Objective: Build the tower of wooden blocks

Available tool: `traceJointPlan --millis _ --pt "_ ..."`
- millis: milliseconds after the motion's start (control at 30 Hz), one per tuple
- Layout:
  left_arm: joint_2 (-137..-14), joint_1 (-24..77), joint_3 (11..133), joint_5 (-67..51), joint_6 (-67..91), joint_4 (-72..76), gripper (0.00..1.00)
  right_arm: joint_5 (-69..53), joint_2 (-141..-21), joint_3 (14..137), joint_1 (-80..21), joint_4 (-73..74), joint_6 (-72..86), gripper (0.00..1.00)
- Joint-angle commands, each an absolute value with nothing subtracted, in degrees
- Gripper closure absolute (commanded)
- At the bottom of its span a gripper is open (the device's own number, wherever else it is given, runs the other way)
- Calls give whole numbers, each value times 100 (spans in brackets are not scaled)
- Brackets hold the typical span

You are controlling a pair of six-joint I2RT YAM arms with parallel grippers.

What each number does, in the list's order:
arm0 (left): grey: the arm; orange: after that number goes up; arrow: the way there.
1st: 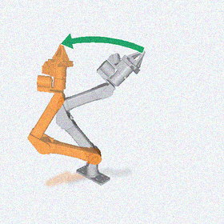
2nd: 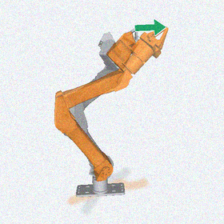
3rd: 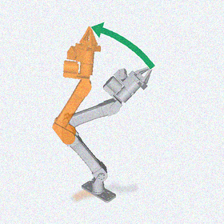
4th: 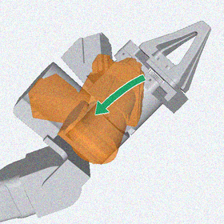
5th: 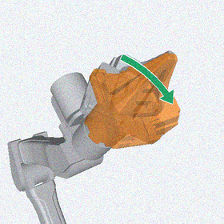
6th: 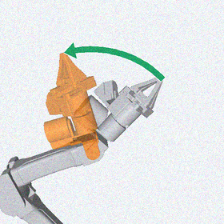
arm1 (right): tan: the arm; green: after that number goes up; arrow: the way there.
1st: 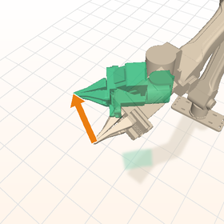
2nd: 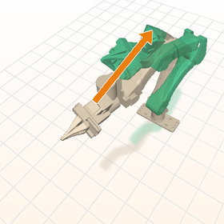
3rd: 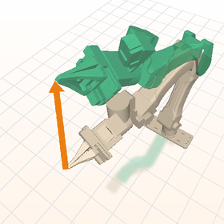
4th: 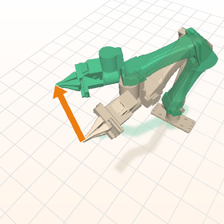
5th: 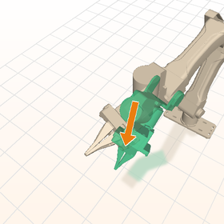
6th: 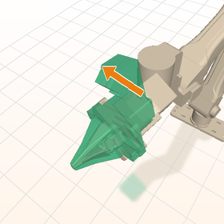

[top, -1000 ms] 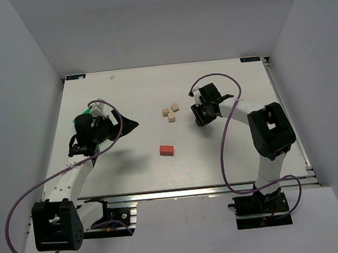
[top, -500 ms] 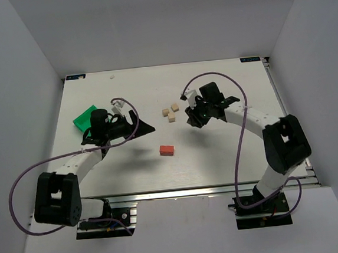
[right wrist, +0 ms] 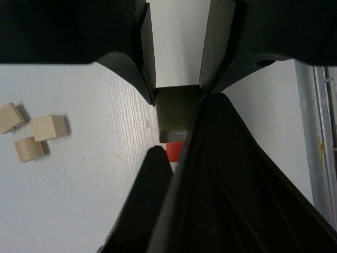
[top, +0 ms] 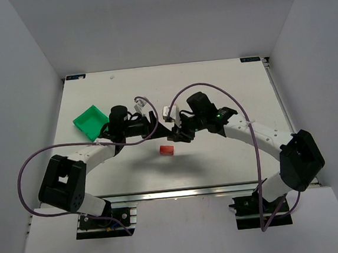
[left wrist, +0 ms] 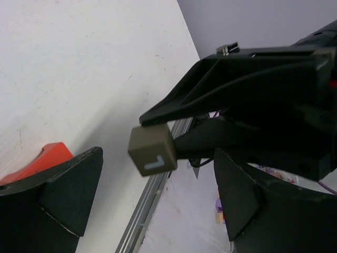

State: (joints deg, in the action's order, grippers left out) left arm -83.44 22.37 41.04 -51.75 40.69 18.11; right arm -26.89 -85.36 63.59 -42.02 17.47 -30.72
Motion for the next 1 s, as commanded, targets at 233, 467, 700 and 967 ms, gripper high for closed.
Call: traceJointPlan --millis 233,467,700,967 --pt "-8587 2496 4473 -4993 3921 1785 37 -2550 -8139 6214 -4421 1512 -3059 93" --pt "-8429 2531 4509 -4992 3788 1670 76 -1882 -8016 6091 -4412 1266 -2699 92" --pt "-8402 2461 4325 -5675 3621 2889 100 -1608 -7604 5837 -4377 1046 -1619 52" --pt "-7937 2505 3842 -6950 2813 5745 100 -1862 -6320 5107 -4280 642 -404 22"
